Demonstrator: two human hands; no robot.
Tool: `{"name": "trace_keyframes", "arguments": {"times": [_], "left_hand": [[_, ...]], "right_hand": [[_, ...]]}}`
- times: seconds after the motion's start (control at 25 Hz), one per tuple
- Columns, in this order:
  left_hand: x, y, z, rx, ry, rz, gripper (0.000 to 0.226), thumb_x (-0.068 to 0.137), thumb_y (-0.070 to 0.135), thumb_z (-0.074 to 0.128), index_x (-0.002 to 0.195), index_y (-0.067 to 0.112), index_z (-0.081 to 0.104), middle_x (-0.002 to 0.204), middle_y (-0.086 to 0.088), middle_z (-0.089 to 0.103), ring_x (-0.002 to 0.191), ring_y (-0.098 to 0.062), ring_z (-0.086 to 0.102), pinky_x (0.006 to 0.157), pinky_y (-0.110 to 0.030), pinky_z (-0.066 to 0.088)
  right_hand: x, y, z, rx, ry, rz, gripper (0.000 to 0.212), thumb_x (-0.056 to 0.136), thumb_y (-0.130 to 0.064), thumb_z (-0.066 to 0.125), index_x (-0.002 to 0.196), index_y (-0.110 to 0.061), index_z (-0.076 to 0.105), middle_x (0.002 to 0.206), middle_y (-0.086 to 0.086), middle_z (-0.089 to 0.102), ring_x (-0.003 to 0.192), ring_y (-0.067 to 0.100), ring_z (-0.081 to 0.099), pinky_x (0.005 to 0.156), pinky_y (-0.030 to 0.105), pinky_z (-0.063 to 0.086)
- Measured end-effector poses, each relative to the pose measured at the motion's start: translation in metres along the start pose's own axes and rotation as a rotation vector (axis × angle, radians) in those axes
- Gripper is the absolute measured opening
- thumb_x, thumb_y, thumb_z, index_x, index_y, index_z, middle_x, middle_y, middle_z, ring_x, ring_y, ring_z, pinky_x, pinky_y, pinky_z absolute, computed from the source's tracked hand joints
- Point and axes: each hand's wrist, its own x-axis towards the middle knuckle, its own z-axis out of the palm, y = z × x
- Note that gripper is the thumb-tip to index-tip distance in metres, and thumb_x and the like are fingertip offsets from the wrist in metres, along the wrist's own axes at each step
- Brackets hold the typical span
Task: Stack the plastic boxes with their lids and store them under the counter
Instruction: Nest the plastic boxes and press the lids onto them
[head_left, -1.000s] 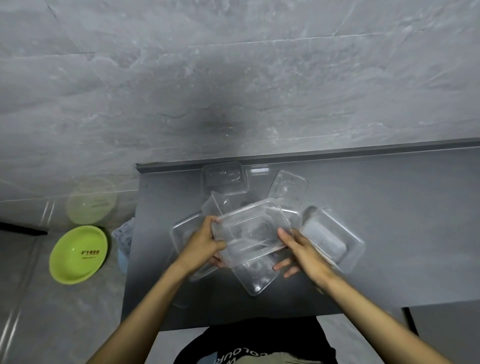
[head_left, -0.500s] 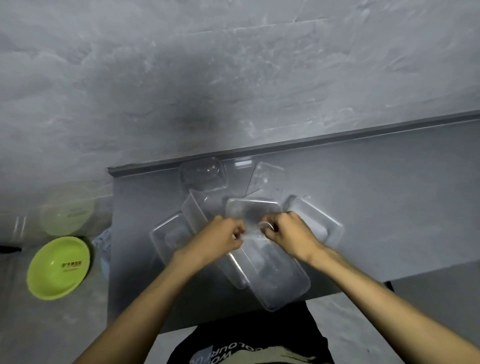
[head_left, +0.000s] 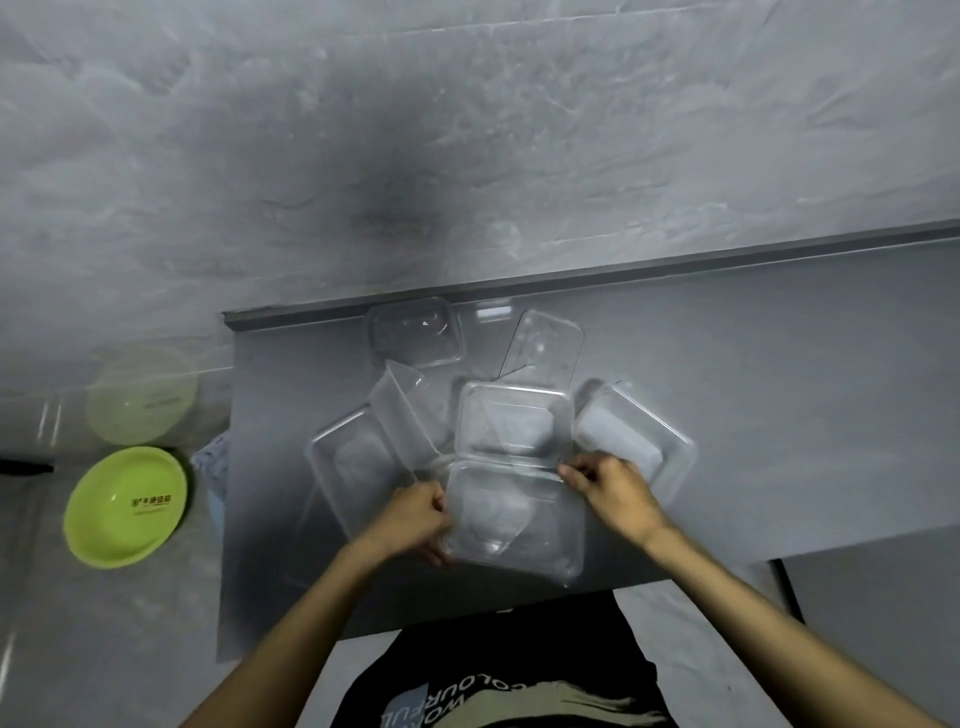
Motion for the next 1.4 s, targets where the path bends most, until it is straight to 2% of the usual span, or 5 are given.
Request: {"name": "trace_keyframes", "arguments": {"times": [0.28,0.72,0.92,1.16,1.4], "left_hand": [[0.018,-0.013,0.013,-0.035,0.002,-0.099,0.013,0.089,0.001,0.049,0.08,0.009,0.043,0.067,-0.019,0.061,0.051,-0.027,0.069,0.042,-0.03,0.055],[0.024,-0.02,0.021,0.053,0.039,-0.073,0.015,0.091,0.009,0.047,0.078,0.013,0.051,0.069,-0.012,0.066,0.064,-0.029,0.073,0.055,-0.035,0.06],[-0.001,0.007,0.015,0.824,0.287,0.151,0.031,0.092,0.032,0.043,0.11,0.014,0.061,0.106,-0.016,0.07,0.098,-0.034,0.066,0.087,-0.041,0.052],[-0.028,0.068,0.002,0.111,0.347,0.392,0.031,0.095,0.044,0.046,0.118,0.027,0.058,0.099,0.008,0.069,0.076,-0.01,0.068,0.064,-0.023,0.055],[-0.016,0.051,-0.002,0.241,0.329,0.382,0.008,0.088,0.018,0.062,0.092,0.015,0.056,0.079,0.0,0.065,0.048,-0.006,0.063,0.044,-0.017,0.05]], "right_hand": [[0.083,-0.024,-0.018,-0.337,0.117,0.021,0.067,0.085,-0.028,0.064,0.143,-0.009,0.037,0.134,0.022,0.053,0.127,0.037,0.047,0.109,0.04,0.034],[0.082,-0.027,-0.055,-0.207,0.383,-0.144,0.02,0.086,-0.012,0.047,0.095,-0.01,0.065,0.09,0.023,0.07,0.084,0.044,0.062,0.07,0.043,0.052],[0.039,-0.001,-0.091,-0.062,0.385,-0.066,0.014,0.087,-0.016,0.053,0.084,-0.017,0.067,0.066,0.005,0.072,0.072,0.027,0.068,0.074,0.037,0.054],[0.006,0.017,-0.055,0.142,0.222,-0.073,0.017,0.091,-0.015,0.056,0.075,-0.019,0.061,0.055,0.002,0.07,0.052,0.012,0.067,0.074,0.031,0.055],[0.0,0.016,-0.029,0.105,0.203,-0.151,0.016,0.094,-0.026,0.054,0.08,-0.024,0.062,0.058,-0.003,0.063,0.055,0.008,0.053,0.07,0.034,0.049]]}}
